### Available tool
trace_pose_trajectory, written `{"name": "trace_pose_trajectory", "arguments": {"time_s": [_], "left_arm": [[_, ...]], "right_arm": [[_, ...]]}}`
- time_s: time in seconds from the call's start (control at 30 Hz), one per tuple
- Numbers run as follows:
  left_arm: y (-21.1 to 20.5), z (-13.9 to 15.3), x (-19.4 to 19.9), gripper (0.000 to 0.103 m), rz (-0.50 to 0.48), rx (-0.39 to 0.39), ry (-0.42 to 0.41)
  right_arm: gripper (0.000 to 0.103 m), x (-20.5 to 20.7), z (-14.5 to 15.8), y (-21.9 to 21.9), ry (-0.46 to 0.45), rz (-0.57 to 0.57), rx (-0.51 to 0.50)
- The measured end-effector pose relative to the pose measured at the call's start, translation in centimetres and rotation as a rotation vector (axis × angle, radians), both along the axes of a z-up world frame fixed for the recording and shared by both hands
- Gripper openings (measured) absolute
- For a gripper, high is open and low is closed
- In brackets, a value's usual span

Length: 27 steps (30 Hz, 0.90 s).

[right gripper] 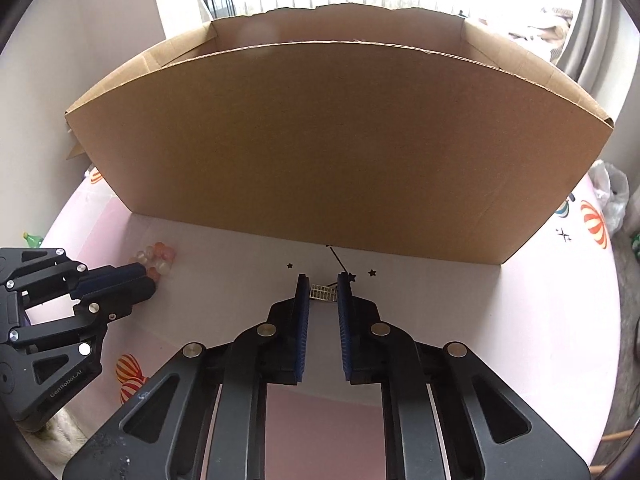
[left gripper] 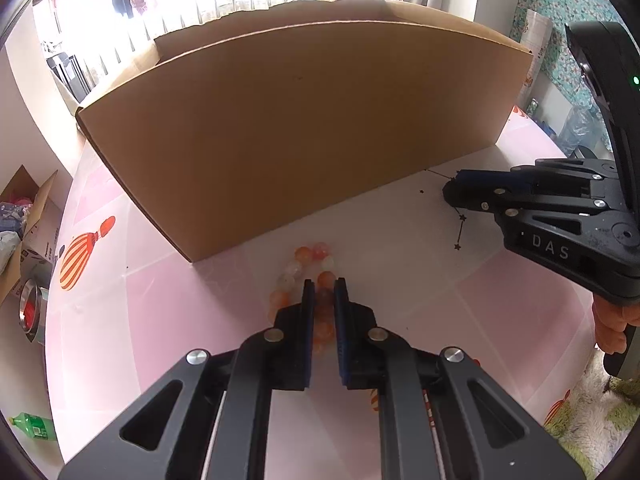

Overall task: Organize jewelry
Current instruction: 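Lower the left gripper onto the orange-pink bead bracelet and close it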

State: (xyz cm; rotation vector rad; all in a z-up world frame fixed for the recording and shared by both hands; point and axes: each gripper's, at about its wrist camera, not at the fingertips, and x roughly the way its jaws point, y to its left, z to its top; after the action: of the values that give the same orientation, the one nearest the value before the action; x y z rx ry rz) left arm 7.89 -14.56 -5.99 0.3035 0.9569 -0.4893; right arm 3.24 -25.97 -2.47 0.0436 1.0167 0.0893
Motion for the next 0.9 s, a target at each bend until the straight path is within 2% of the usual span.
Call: {"name": "trace_pose_trajectory", "arguments": {"time_s": [0.2, 0.37, 0.47, 0.7, 0.9], "left_arm": [[0.3, -0.1, 0.1, 0.010, 0.005, -0.002, 0.005], [0.4, -0.1, 0.0, 0.010, 0.012, -0.004, 0.013], [0.5, -0.1, -0.1, 0.010, 0.013, -0.011, 0.024], [-0.1, -0.3, -0.1, 0.024, 0.008, -0.002, 0.030], [-0.4, -0.1, 0.6, 0.025, 0.037, 0.003, 0.050]], "right_arm": [[0.011, -0.7, 0.4, -2.1, 0.007, -0.031, 0.075], [0.011, -2.0, 1.4, -2.9, -0.005, -0.039, 0.076], [0.011, -1.6, 1.8, -1.6, -0.006, -0.051, 0.080], [0.011, -2.3, 1.8, -2.6, -0.004, -0.063, 0.107], [0.011, -3.9, 1.9, -3.4, -0.022, -0.064, 0.139]]}}
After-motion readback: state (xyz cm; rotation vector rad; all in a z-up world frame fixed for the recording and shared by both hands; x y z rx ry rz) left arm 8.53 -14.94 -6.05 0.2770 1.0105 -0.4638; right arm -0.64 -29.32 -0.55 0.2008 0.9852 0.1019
